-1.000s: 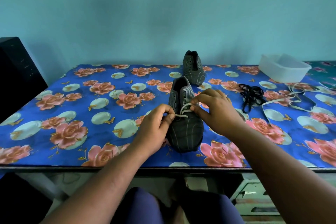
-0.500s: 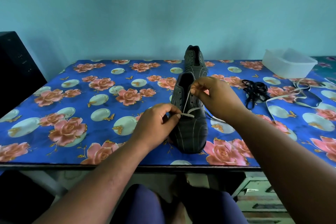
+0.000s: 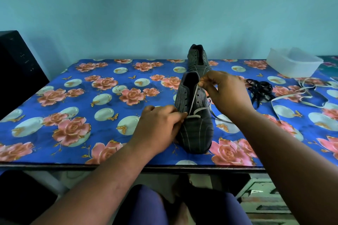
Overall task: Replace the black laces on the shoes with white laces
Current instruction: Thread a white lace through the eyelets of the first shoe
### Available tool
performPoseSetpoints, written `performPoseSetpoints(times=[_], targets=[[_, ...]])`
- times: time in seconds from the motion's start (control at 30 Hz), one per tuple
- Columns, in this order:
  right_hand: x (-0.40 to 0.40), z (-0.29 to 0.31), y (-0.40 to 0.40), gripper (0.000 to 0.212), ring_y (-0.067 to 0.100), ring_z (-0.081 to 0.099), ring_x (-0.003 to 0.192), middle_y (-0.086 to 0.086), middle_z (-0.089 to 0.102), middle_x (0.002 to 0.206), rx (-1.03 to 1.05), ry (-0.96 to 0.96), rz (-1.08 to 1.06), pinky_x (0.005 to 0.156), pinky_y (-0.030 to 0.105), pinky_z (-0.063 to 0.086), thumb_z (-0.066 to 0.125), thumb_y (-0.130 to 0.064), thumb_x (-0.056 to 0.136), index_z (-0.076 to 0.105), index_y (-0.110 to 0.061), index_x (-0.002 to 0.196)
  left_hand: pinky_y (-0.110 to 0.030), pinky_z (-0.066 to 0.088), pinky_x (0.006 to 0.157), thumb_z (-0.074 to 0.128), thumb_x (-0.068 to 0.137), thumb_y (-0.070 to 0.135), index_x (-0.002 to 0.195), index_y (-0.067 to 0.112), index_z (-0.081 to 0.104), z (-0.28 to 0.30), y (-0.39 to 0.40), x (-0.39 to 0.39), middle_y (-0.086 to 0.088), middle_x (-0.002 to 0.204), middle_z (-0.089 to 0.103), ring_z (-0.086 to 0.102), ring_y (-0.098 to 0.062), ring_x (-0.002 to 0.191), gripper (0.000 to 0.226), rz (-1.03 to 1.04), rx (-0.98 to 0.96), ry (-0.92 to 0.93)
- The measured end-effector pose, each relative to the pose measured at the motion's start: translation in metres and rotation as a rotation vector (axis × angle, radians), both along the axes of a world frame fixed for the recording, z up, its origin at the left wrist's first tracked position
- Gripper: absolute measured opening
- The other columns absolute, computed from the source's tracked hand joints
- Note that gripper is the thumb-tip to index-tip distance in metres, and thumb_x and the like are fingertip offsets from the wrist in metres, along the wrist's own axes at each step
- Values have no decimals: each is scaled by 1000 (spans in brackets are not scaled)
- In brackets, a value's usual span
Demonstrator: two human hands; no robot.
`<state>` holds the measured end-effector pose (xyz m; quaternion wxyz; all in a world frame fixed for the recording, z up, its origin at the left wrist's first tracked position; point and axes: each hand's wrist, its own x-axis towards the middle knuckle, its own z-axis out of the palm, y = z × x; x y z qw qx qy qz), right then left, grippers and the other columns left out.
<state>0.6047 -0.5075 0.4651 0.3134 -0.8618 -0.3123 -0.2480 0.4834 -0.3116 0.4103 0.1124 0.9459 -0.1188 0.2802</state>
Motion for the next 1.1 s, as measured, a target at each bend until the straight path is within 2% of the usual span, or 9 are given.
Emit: performPoseSetpoints(times=[0.1,0.23,0.3,0.4,0.5,0.57,0.77,0.93,1.1], targets=[[3,5,1,12,24,63,99,-11,70,96,-64,-13,-54,93,43,39,67,-41,95,71,-30,98,-44,46,81,44,98,34,122,27,72,-6,0,-1,6,104,69,67,-22,88,37,3,73,-71],[-2,0,-1,26,31,50,122,-2,60,124,-205,48,-161,101,49,33,71,-42,92,68,-31,116,-43,55,78,52,98,42,120,33,72,-9,7,4,15,109,65,67,-7,84,31,-94,-383,105],[-11,-7,-5,25,33,53,117,0,60,120,-138,58,-153,100,52,38,72,-40,92,67,-29,113,-44,59,70,57,96,50,114,35,73,-4,3,4,18,104,63,66,-2,75,29,-109,-563,189],[-34,-19,-10,17,26,57,95,-7,58,96,27,83,-84,83,48,47,68,-44,92,58,-30,94,-43,60,63,70,92,47,100,34,74,4,-5,5,15,93,63,66,-8,70,15,-60,-665,208],[-55,-33,-3,35,20,52,88,-12,52,89,16,202,-23,74,40,44,71,-55,85,49,-28,90,-32,51,49,78,89,38,89,22,69,11,-14,11,8,72,62,60,-12,51,18,14,-952,378],[-61,-41,-1,46,17,51,88,-11,52,90,51,337,-31,73,34,42,74,-60,80,48,-24,93,-25,45,44,76,91,34,90,15,65,11,-18,12,1,72,60,56,-10,50,21,35,-1076,494],[-60,-48,-4,36,15,56,84,2,56,100,426,770,23,69,26,47,80,-34,85,52,-22,105,-29,49,49,66,95,16,101,16,59,3,-18,10,-4,86,50,54,-21,71,10,39,-1211,544],[-71,-58,7,33,19,60,90,4,59,101,629,811,9,81,42,56,80,-36,85,55,-26,105,-49,55,86,55,72,65,96,45,55,-12,-20,4,7,104,55,58,-22,97,31,97,-970,423],[-85,-63,4,24,18,64,89,6,64,103,753,774,41,85,46,57,78,-32,89,57,-27,101,-50,52,93,52,68,70,97,43,56,-13,-21,0,3,108,59,59,-22,101,39,102,-988,432]])
